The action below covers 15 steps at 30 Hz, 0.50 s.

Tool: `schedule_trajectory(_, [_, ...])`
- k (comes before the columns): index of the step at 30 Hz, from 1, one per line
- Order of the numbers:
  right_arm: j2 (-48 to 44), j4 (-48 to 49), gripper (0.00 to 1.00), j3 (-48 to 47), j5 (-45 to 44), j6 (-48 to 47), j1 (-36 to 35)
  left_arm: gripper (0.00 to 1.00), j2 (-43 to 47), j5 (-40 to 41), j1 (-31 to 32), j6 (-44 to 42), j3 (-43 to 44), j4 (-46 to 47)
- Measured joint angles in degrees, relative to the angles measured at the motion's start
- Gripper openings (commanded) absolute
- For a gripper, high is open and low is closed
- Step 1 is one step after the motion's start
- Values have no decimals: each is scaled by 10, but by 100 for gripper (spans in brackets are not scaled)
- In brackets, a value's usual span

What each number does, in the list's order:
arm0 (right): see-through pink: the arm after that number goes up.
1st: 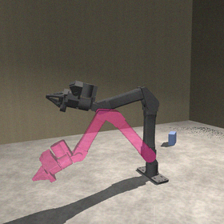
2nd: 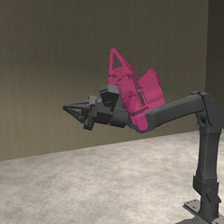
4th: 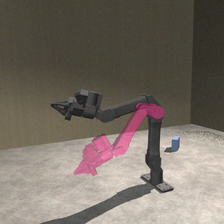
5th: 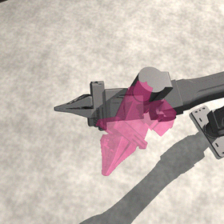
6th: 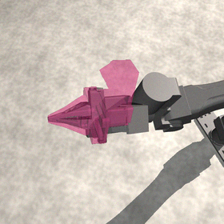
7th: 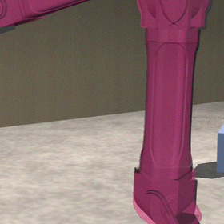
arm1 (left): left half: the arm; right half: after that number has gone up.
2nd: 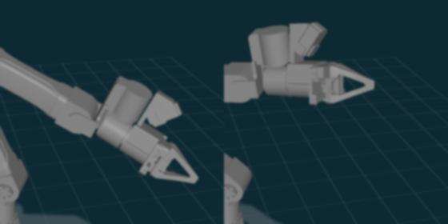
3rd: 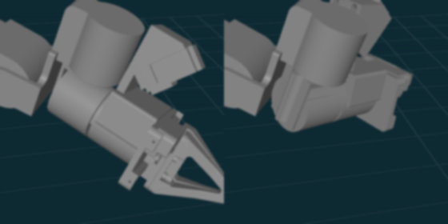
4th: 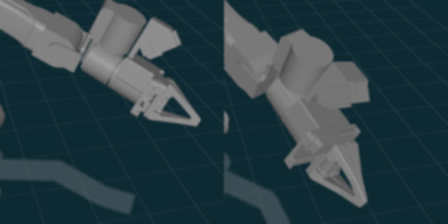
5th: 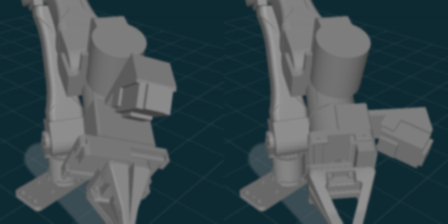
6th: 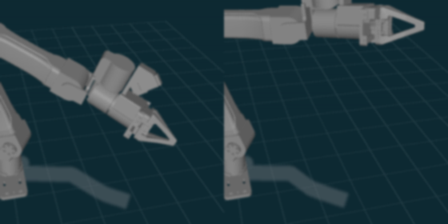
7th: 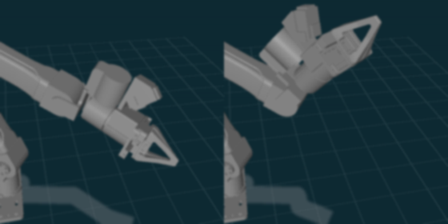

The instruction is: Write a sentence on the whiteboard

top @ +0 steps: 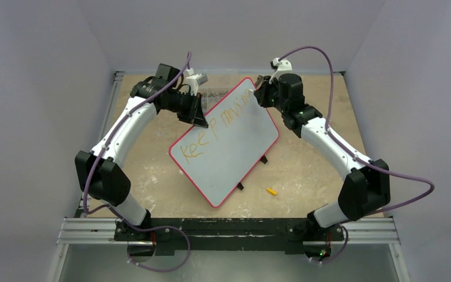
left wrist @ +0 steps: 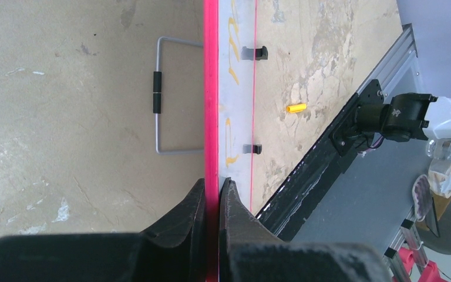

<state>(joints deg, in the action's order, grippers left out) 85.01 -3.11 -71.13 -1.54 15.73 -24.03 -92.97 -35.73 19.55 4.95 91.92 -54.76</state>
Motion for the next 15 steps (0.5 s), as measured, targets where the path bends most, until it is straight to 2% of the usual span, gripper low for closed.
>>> schedule_trajectory(15, [-1,9,0,8,12,0,1,0,0,1,0,0,0,-1])
